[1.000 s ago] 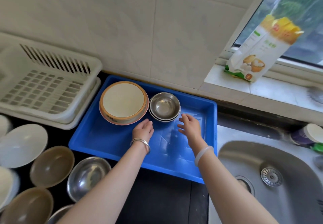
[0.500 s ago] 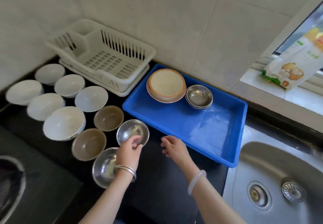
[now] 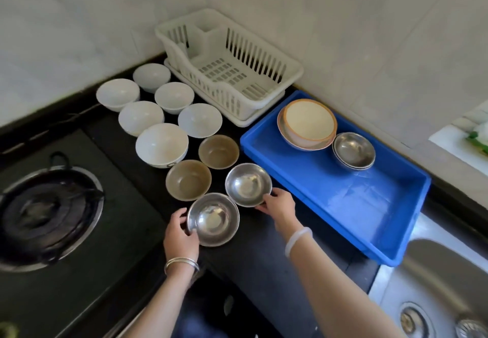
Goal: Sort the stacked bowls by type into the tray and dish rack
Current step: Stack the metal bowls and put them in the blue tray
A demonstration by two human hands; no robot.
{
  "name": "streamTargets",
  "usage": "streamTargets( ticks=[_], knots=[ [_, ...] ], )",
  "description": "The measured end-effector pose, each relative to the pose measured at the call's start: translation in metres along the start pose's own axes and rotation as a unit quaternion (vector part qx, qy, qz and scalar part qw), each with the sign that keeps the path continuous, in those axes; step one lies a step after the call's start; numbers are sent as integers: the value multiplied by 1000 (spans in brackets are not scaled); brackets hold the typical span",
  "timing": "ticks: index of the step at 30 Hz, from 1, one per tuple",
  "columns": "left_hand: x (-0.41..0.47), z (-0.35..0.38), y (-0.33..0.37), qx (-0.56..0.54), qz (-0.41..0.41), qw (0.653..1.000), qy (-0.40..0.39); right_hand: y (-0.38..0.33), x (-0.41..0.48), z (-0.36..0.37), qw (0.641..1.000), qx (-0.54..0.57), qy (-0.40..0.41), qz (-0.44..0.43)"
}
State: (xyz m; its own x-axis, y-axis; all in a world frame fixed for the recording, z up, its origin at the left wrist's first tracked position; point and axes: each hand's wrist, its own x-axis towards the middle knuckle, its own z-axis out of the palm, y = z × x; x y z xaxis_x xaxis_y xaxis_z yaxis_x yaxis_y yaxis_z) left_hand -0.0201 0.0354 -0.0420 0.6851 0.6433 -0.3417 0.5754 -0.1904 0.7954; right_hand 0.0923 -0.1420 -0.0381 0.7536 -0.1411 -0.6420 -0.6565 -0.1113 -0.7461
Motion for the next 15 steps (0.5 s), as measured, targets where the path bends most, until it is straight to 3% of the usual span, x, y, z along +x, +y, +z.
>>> streamTargets(
  ticks=[7,15],
  knots=[
    [5,3,-5,-29,-44,998,-43,-6,-32,-28,994,-6,72,-80],
    [5,34,13,-162,-84,972,-146,1,-54,-39,996,-57,33,-65]
  ],
)
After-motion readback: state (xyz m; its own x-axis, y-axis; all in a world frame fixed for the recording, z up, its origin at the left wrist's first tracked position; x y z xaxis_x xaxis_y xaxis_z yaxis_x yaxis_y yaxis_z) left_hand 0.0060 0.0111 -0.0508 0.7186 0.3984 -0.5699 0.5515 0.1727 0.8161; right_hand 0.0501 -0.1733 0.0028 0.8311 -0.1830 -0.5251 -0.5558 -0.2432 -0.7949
